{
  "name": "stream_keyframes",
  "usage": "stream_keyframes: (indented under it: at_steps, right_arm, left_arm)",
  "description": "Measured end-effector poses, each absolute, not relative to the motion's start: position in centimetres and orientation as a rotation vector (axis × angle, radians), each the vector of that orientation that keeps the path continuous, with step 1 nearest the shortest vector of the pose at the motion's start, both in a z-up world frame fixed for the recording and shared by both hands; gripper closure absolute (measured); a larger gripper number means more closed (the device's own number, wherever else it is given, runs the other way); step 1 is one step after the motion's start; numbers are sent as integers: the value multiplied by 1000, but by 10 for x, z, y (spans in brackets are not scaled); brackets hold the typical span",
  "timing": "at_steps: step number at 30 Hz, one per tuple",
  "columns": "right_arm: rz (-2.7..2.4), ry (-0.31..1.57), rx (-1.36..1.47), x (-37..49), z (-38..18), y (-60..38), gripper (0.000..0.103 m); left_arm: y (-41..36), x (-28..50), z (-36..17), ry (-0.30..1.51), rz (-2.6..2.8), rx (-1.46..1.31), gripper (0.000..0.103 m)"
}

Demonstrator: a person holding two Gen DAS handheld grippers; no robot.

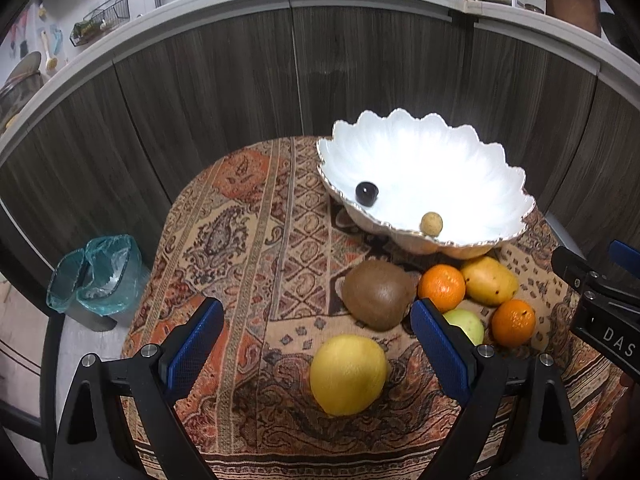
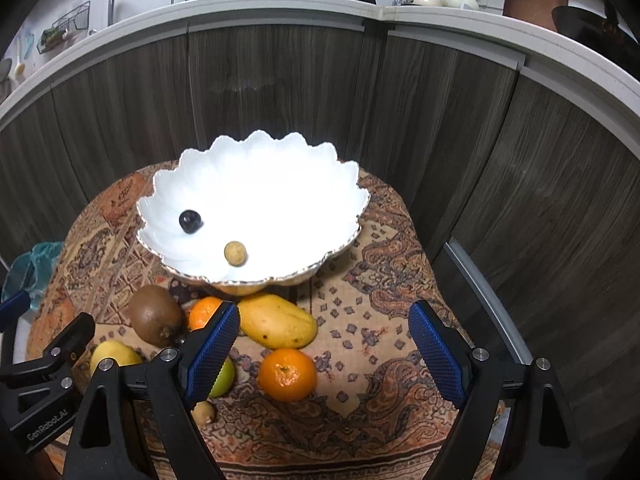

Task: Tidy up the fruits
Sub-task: 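Withdraw both tools from the bowl back toward the loose fruits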

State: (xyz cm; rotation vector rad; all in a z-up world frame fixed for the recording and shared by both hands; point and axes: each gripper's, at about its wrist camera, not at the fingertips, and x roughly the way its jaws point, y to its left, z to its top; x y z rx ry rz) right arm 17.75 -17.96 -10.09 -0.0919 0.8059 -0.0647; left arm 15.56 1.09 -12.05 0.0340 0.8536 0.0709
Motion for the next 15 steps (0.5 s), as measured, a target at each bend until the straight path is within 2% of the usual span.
stream_keyframes:
  at_steps: [15]
  right_arm:
    - [-66,874,-100,176,-134,-182,16]
  left_arm:
    - [8,153,-153,911,60,39,8]
